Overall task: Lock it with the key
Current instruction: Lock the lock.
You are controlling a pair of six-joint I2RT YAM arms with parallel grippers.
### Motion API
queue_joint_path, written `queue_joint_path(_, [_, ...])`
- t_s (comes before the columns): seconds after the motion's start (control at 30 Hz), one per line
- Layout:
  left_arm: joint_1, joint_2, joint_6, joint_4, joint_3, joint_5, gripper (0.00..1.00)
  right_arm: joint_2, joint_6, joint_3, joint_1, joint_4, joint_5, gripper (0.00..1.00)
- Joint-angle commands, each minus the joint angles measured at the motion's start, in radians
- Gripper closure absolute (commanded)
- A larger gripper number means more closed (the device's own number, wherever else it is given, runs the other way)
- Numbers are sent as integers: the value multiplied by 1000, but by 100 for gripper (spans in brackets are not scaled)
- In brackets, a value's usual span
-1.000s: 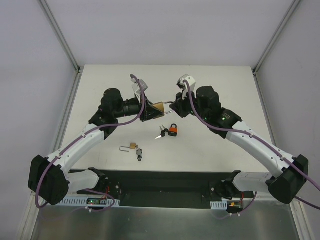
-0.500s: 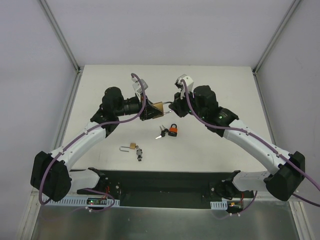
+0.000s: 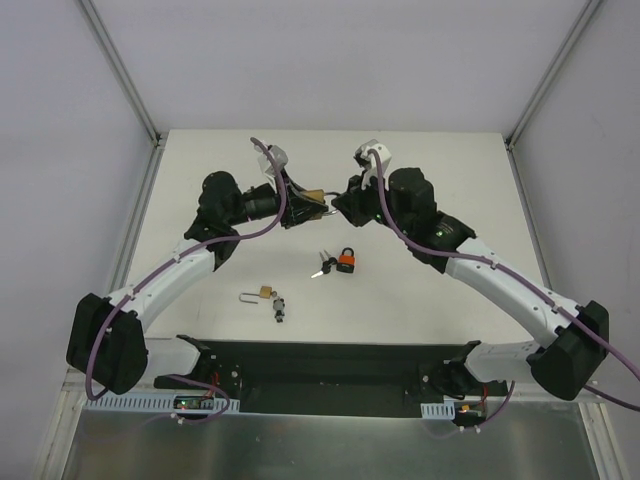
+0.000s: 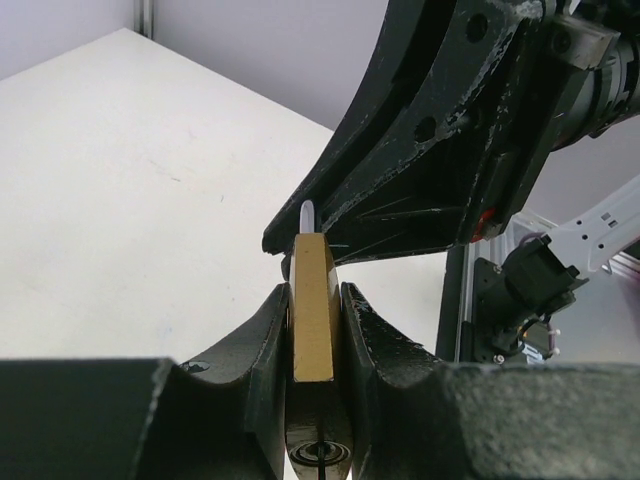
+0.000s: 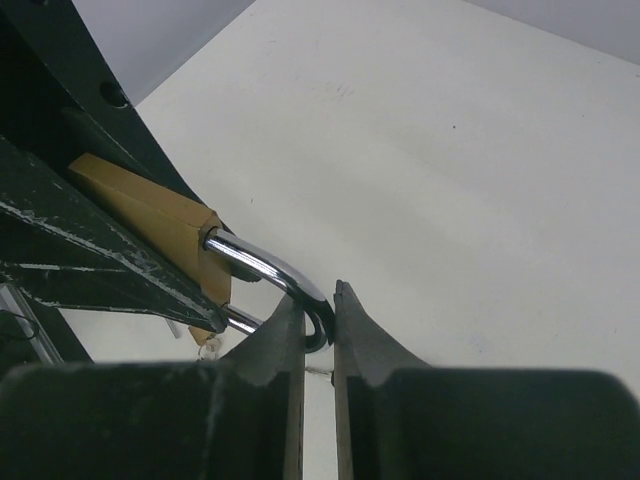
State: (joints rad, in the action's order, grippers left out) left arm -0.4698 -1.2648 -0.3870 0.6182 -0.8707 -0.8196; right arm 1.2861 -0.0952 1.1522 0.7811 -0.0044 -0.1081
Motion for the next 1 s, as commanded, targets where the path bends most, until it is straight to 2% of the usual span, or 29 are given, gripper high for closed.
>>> queue_joint_path(0.0, [-110,-54,-10,307,-56,-67,100,6,201,83,273,356,-660,99])
queue_joint_path(0.13, [-110,-56,-7,304,-50,-69,100,1,187,98,268,327,-625,99])
queue_joint_path(0.23, [-110,-19,54,217,-45,-47,100,-25,158,90,242,244,-567,98])
queue_joint_path(0.27, [-109,-10,71,156,-42,-33,100,-34,157,83,230,230,-549,90])
queue_joint_path(0.37, [-98,25,122,71,-24,13,100,-77,163,40,172,215,-506,77])
queue_joint_path(0.4, [-95,36,128,55,-19,25,100,-97,163,29,144,205,-481,66])
queue_joint_path(0.47, [-81,57,137,43,1,54,100,-116,163,-6,110,195,-467,59])
queue_joint_path(0.57, [-64,82,137,26,24,86,100,-152,157,-45,55,164,-435,40])
queue_joint_path(0.67, [-52,102,137,22,41,100,100,-189,147,-78,-17,135,-406,26])
queue_joint_path(0.9, [-46,124,117,34,55,83,100,-246,144,-123,-129,123,-410,2])
queue_joint_path(0.93, [-46,124,117,32,50,74,100,-248,143,-123,-140,123,-418,0])
queue_joint_path(0.97, [-46,122,116,32,47,66,100,-249,144,-120,-152,123,-426,3])
